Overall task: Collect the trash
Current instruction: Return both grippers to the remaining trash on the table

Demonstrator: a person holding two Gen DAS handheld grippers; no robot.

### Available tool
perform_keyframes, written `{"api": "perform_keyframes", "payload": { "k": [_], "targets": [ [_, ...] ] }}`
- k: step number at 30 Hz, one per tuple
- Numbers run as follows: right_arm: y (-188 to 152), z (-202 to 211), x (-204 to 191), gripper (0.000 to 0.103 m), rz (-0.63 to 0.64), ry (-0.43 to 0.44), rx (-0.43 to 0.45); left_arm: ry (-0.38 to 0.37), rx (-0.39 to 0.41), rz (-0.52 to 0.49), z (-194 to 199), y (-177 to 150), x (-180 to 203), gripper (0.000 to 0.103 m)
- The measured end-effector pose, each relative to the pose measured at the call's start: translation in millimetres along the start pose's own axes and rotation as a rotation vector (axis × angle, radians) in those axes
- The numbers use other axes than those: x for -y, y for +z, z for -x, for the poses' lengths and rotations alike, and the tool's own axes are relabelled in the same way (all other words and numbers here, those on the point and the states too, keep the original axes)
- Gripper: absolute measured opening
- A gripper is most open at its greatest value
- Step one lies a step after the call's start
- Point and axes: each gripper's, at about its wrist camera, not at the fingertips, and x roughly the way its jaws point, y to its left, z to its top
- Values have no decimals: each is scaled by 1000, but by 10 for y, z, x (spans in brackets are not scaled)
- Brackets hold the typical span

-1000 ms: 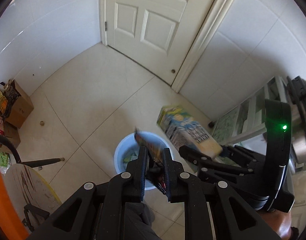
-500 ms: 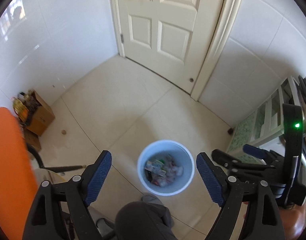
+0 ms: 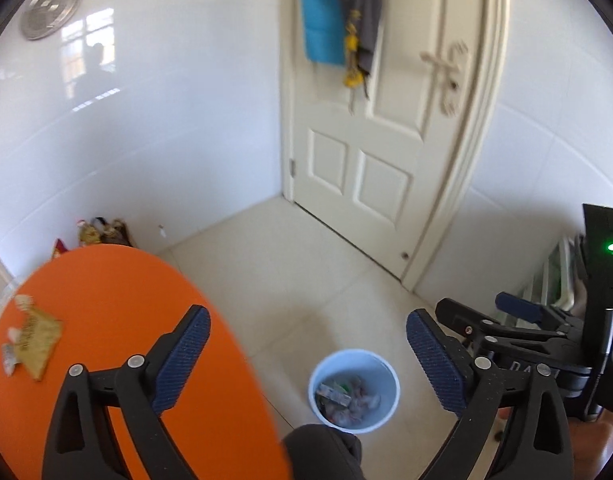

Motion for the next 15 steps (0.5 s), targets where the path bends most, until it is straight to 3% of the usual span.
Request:
{"api": "perform_keyframes", "payload": {
  "k": [9,15],
  "targets": [
    [100,587,-1253,103,186,117,135,90,142,172,1179,-433,-807,102],
    [21,908,-1959,103,300,182,210,207,257,252,2047,-871,-1143,102]
  ]
}}
